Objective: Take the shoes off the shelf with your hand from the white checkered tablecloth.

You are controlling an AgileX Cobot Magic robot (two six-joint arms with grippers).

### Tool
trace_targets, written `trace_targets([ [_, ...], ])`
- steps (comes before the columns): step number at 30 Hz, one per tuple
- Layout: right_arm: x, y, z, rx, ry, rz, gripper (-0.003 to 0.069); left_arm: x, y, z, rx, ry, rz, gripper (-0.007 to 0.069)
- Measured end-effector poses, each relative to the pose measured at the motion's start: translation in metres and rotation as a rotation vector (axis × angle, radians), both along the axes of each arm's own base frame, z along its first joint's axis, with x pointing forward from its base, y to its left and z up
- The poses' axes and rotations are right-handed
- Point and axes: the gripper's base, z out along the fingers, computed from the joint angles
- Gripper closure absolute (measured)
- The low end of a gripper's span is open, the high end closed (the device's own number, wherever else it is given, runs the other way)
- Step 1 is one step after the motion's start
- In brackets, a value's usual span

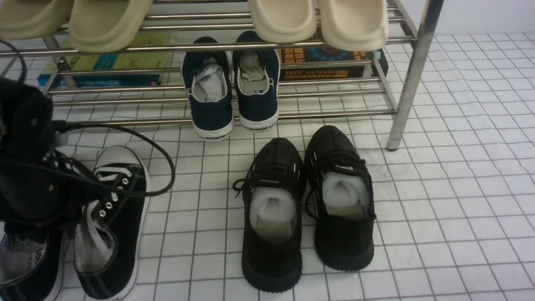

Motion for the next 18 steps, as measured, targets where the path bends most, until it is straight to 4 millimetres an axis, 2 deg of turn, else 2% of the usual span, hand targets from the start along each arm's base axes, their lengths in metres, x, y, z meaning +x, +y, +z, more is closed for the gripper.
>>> trace_targets([
  [2, 0.0, 0.0, 0.0, 0.0, 0.0, 0.0, 0.042, -0.011, 0.003, 0.029, 0.016, -0.043, -0.051, 0.0374],
  [4, 0.0, 0.0, 0.0, 0.0, 0.0, 0.0, 0.042, -0.026, 0.005, 0.05, 0.021, -0.077, -0.083, 0.0446],
  [5, 0.0, 0.0, 0.0, 0.0, 0.0, 0.0, 0.042, -0.041, 0.006, 0.063, 0.009, -0.106, -0.104, 0.0514],
  [7, 0.0, 0.0, 0.0, 0.0, 0.0, 0.0, 0.042, -0.059, 0.005, 0.075, -0.023, -0.15, -0.133, 0.0578],
  [8, 0.0, 0.0, 0.0, 0.0, 0.0, 0.0, 0.042, -0.064, 0.005, 0.075, -0.033, -0.158, -0.142, 0.0589],
  [11, 0.0, 0.0, 0.0, 0.0, 0.0, 0.0, 0.042, -0.105, -0.001, 0.077, -0.151, -0.298, -0.238, 0.0623],
  [12, 0.0, 0.0, 0.0, 0.0, 0.0, 0.0, 0.042, -0.107, -0.001, 0.076, -0.15, -0.309, -0.243, 0.0623],
  [13, 0.0, 0.0, 0.0, 0.0, 0.0, 0.0, 0.042, -0.122, -0.004, 0.069, -0.207, -0.4, -0.261, 0.0623],
  [15, 0.0, 0.0, 0.0, 0.0, 0.0, 0.0, 0.042, -0.136, -0.006, 0.06, -0.275, -0.564, -0.263, 0.0623],
  [17, 0.0, 0.0, 0.0, 0.0, 0.0, 0.0, 0.042, -0.146, -0.007, 0.049, -0.317, -0.661, -0.254, 0.0623],
  [18, 0.0, 0.0, 0.0, 0.0, 0.0, 0.0, 0.042, -0.147, -0.007, 0.051, -0.321, -0.679, -0.254, 0.0623],
])
